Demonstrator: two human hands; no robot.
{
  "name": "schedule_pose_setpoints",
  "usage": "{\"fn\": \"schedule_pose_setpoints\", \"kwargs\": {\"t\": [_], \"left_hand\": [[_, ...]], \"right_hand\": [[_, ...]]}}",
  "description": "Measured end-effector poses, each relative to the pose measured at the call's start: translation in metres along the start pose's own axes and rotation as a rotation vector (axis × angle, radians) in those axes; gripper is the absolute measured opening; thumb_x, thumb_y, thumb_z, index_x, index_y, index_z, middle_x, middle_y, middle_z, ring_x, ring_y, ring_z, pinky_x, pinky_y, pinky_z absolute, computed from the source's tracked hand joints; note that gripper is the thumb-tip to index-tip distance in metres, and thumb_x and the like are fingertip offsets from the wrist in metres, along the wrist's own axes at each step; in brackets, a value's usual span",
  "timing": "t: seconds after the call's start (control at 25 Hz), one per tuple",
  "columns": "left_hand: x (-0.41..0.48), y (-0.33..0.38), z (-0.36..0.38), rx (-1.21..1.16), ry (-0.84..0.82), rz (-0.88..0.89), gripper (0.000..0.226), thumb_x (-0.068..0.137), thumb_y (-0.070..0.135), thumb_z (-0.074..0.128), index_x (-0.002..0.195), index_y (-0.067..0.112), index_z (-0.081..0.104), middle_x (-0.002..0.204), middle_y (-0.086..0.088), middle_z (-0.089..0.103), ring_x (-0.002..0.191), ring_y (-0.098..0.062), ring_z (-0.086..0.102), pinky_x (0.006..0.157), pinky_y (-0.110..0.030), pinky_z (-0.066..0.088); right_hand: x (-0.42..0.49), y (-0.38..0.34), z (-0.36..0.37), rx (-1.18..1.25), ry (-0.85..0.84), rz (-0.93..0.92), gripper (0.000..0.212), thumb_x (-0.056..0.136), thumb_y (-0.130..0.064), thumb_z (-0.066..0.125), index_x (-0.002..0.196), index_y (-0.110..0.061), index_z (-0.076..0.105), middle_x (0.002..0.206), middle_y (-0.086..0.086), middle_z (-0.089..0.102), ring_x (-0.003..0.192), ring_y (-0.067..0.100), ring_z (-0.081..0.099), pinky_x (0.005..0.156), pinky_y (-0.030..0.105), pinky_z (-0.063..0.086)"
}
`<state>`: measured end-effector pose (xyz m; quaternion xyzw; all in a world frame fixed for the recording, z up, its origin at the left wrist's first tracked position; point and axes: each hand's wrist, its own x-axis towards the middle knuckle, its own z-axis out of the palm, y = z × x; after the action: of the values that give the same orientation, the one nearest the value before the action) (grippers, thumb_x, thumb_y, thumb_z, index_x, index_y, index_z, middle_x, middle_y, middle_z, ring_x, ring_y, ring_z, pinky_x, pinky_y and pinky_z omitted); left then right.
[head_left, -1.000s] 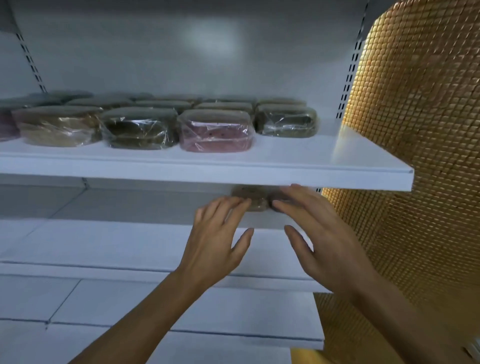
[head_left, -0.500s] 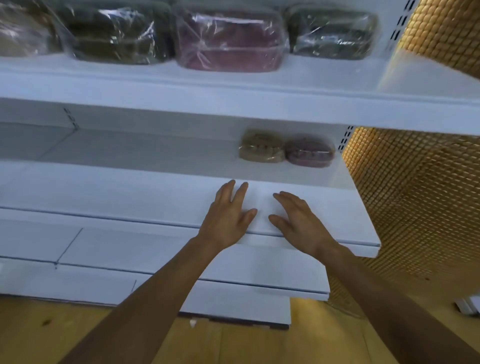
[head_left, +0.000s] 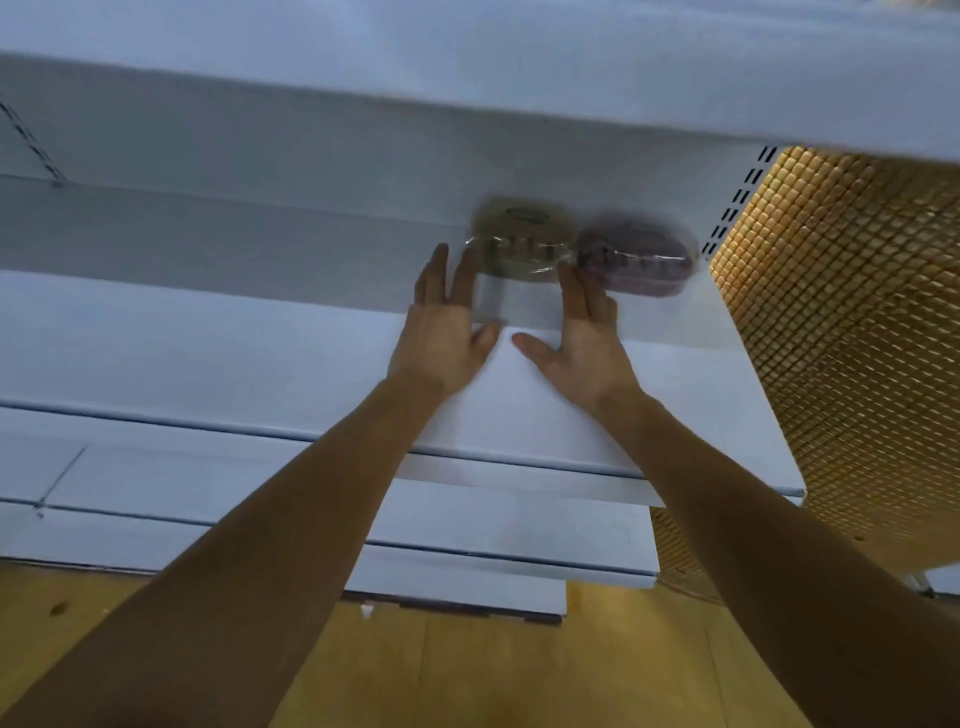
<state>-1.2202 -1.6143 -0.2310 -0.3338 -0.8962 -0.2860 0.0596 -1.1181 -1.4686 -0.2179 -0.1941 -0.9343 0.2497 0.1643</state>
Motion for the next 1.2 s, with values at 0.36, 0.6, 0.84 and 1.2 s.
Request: {"fn": "schedule_pose_setpoints", "kwargs": {"t": [0.36,0.6,0.84,1.2], "left_hand": [[0.062,-0.015,0.010,0.053,-0.085,0.001,0.092,0.088,0.052,0.062,0.158,0.028,0.006,0.158,-0.003,0.033,0.141,-0.025,0.036,0.113,-0.041,0.030],[0.049,-0.017,-0.004,-0.335,0.084,-0.091,0.059,0.088,0.022,0.072,0.142,0.027,0.049,0.114,-0.002,0.057,0.095,-0.014,0.062,0.085,-0.011,0.043],[0.014,-0.015,-0.011,-0.307,0.118,-0.035,0.060,0.090,0.001,0.063,0.145,0.017,0.047,0.113,-0.007,0.048,0.088,-0.018,0.059,0.084,-0.003,0.039],[-0.033,-0.003,-0.028,-0.285,-0.009,-0.074,0.071,0.084,0.003,0.056,0.147,0.029,0.037,0.131,-0.003,0.056,0.119,-0.026,0.053,0.103,-0.044,0.049]], "right_hand": [[0.046,0.012,0.021,-0.014,0.125,0.037,0.104,0.080,-0.046,0.072,0.156,-0.019,0.008,0.158,0.007,0.016,0.147,0.027,0.010,0.118,0.039,0.021],[0.042,0.018,0.016,0.152,0.215,0.079,0.093,0.075,-0.028,0.076,0.151,-0.020,0.023,0.149,0.003,0.026,0.136,0.017,0.025,0.103,0.026,0.036],[0.034,0.019,0.014,0.085,0.213,0.017,0.074,0.076,-0.031,0.075,0.137,-0.009,0.038,0.140,0.013,0.041,0.131,0.030,0.035,0.108,0.034,0.036],[-0.028,0.005,-0.005,0.155,0.053,0.037,0.103,0.075,-0.034,0.082,0.154,-0.024,0.016,0.149,0.010,0.026,0.134,0.027,0.035,0.108,0.042,0.042]]}}
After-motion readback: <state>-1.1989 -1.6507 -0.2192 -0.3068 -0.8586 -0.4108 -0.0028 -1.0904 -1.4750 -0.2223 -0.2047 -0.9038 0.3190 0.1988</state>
